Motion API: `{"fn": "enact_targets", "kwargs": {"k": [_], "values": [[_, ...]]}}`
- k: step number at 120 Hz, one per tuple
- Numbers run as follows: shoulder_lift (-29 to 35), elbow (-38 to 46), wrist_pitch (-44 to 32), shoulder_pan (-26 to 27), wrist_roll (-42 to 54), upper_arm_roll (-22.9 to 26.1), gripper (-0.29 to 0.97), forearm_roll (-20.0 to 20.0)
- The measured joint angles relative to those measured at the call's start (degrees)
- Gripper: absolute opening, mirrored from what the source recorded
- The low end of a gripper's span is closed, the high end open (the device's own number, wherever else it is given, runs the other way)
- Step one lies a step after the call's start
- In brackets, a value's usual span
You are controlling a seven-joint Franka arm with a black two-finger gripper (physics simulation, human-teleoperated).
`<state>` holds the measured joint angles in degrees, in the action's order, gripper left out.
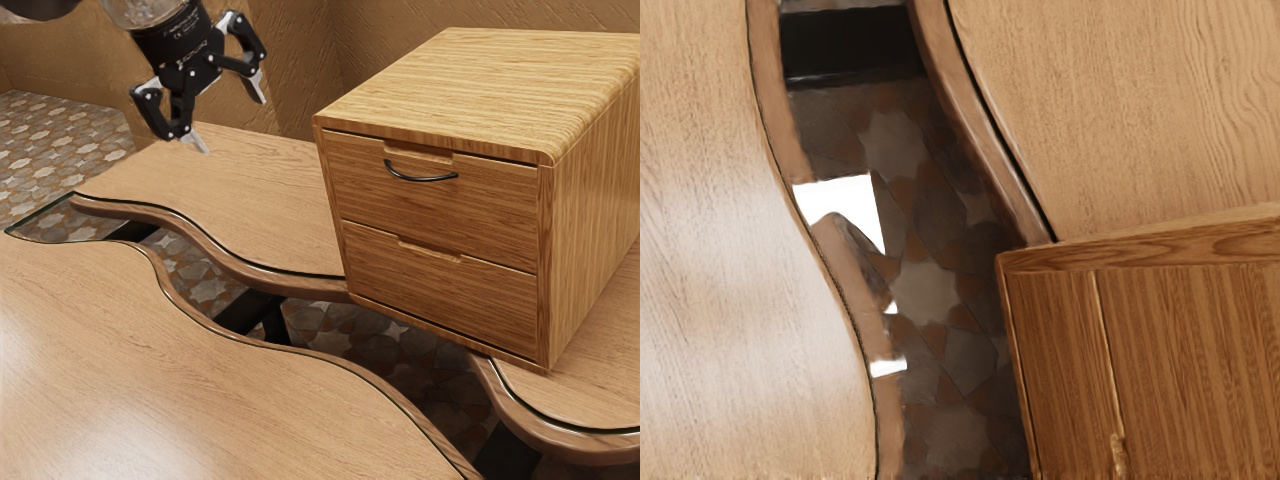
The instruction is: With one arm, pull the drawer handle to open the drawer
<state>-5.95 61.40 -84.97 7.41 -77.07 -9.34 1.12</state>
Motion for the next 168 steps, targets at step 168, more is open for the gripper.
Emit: {"fn": "enact_targets", "kwargs": {"k": [168], "values": [[2.2, 24.9, -39.5, 8.0, -27.2, 1.1, 0.40, -5.1]]}}
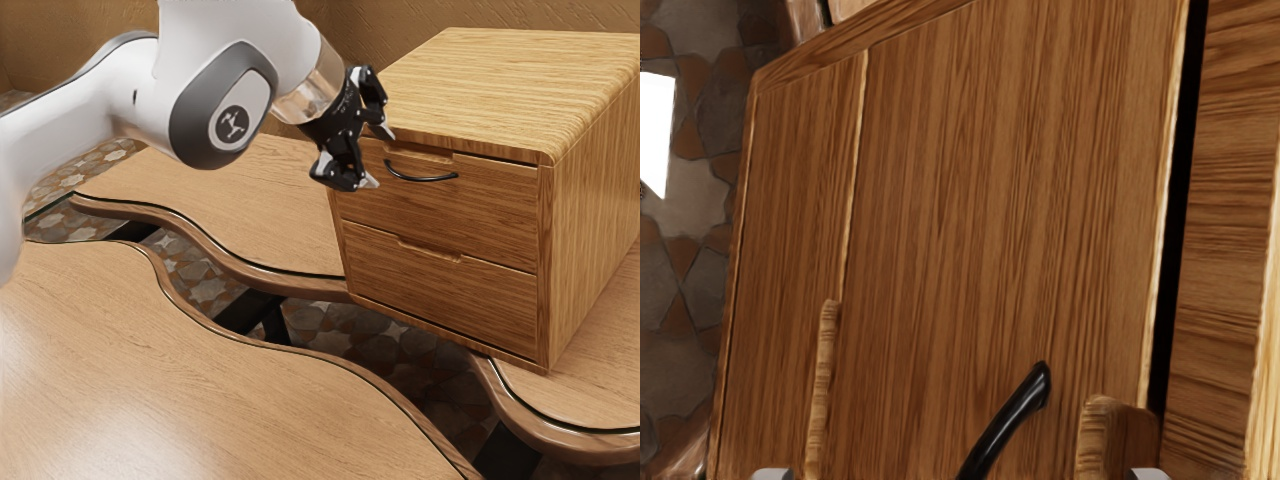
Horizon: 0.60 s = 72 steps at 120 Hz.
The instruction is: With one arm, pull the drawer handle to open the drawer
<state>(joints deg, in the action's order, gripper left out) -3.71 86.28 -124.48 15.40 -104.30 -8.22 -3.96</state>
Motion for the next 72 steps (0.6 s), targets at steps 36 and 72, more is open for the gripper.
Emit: {"fn": "enact_targets", "kwargs": {"k": [36, 72], "values": [[2.4, 3.9, -1.0, -1.1, -1.1, 0.1, 0.37, 0.0], [2.2, 4.4, -1.3, 3.1, -1.8, 0.3, 0.34, 0.0]]}}
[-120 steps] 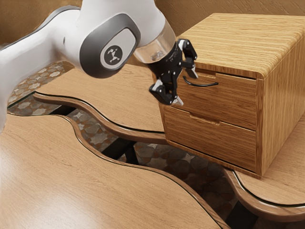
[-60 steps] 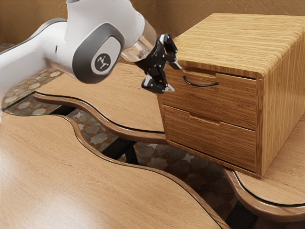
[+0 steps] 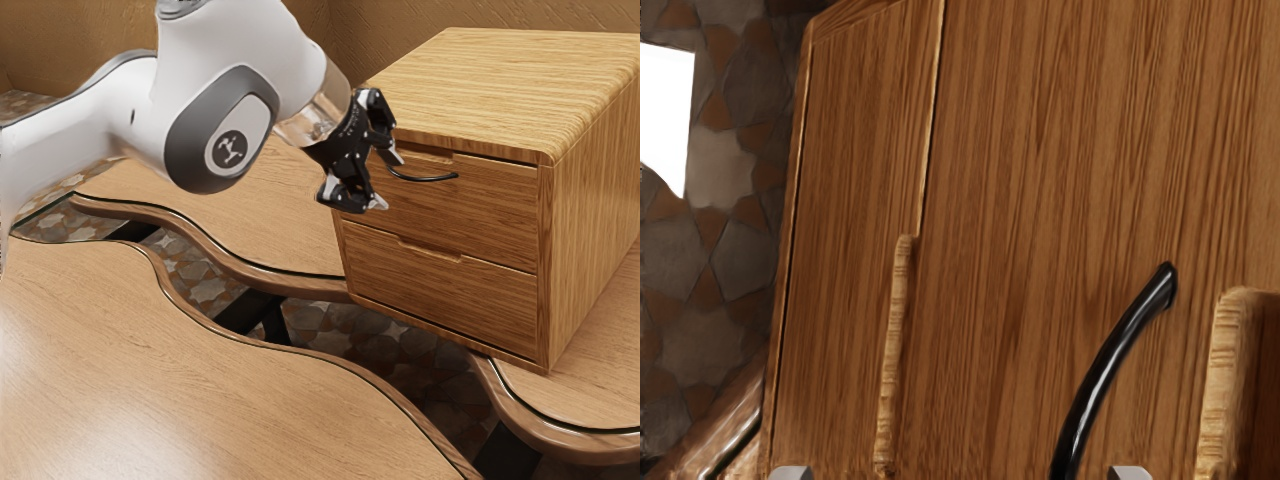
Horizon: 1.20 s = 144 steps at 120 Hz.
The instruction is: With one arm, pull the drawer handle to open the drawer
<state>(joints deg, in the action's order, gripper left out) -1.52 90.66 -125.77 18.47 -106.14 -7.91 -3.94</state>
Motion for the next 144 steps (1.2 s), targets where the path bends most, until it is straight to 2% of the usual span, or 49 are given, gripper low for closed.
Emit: {"fn": "enact_targets", "kwargs": {"k": [43, 74, 144], "values": [[-0.4, 0.5, 0.0, 4.3, -0.5, -1.0, 0.31, 0.1], [-0.9, 0.4, -0.2, 0.3, -0.5, -1.8, 0.30, 0.0], [-2.1, 0.4, -4.1, 1.4, 0.0, -1.3, 0.28, 0.1]]}}
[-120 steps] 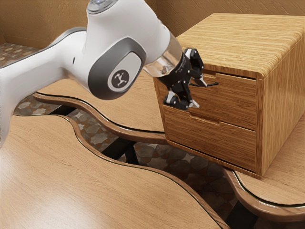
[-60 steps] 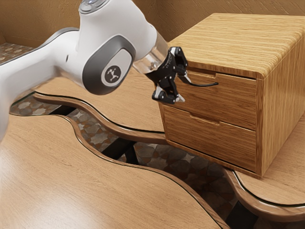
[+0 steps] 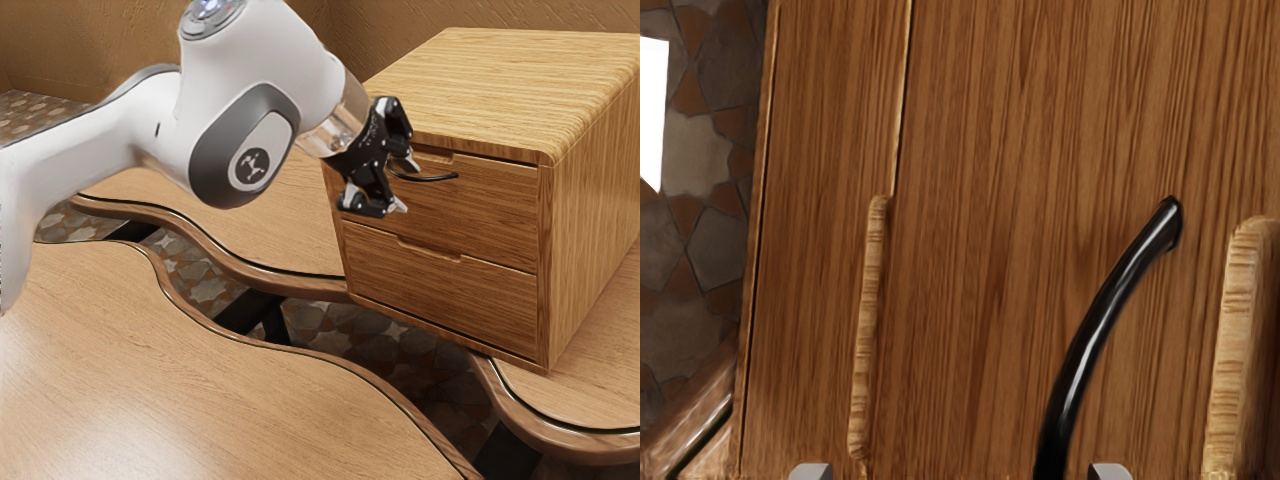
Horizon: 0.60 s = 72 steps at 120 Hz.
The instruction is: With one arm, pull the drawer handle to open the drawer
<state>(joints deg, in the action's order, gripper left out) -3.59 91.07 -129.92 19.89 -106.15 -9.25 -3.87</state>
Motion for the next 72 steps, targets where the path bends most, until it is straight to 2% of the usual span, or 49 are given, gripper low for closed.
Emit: {"fn": "enact_targets", "kwargs": {"k": [30, 72], "values": [[-0.8, 0.1, -1.1, -0.2, 0.2, 0.1, 0.24, 0.1], [-0.2, 0.4, -0.2, -0.1, 0.4, 0.0, 0.09, 0.1]]}}
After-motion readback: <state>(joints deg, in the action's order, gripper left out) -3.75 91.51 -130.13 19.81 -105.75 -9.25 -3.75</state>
